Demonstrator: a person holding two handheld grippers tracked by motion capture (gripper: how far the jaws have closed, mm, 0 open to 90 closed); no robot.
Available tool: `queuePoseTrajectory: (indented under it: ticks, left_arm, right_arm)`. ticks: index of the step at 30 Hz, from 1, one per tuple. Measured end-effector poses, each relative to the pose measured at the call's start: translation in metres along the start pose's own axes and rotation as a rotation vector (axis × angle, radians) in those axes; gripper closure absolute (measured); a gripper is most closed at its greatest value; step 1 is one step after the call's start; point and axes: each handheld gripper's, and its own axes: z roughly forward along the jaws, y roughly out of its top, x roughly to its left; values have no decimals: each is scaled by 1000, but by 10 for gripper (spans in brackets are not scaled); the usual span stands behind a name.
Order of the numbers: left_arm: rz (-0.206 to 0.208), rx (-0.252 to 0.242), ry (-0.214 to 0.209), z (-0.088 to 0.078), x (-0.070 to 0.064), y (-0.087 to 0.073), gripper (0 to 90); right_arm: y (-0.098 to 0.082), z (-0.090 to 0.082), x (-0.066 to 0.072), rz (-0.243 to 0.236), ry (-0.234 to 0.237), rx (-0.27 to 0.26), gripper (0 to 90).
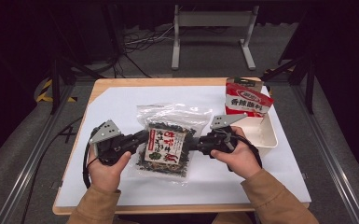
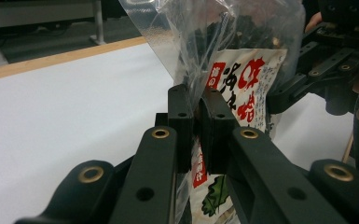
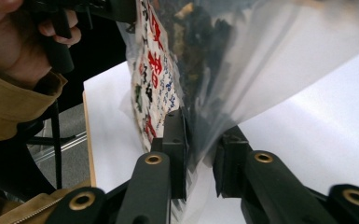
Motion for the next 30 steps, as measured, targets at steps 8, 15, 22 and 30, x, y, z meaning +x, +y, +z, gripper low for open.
queuePoseTrajectory:
  ticks: [8,15,22,30]
  left_arm:
    - [-10,-7,-8,0,4,-1,815]
    - [3,-12,-14,-1,6,-2,721]
    - [2,-6,-14,-5,9,-3,666]
    - [5,1,-10,-6,11,-4,597]
  right_arm:
    - [2,-4,4,2,29,-8,792]
    - [6,-14,6,-2,23,-1,798]
    - [7,-32,2,-2,-9,-16,800]
    - [14,-59,1,-33,-73,-22,799]
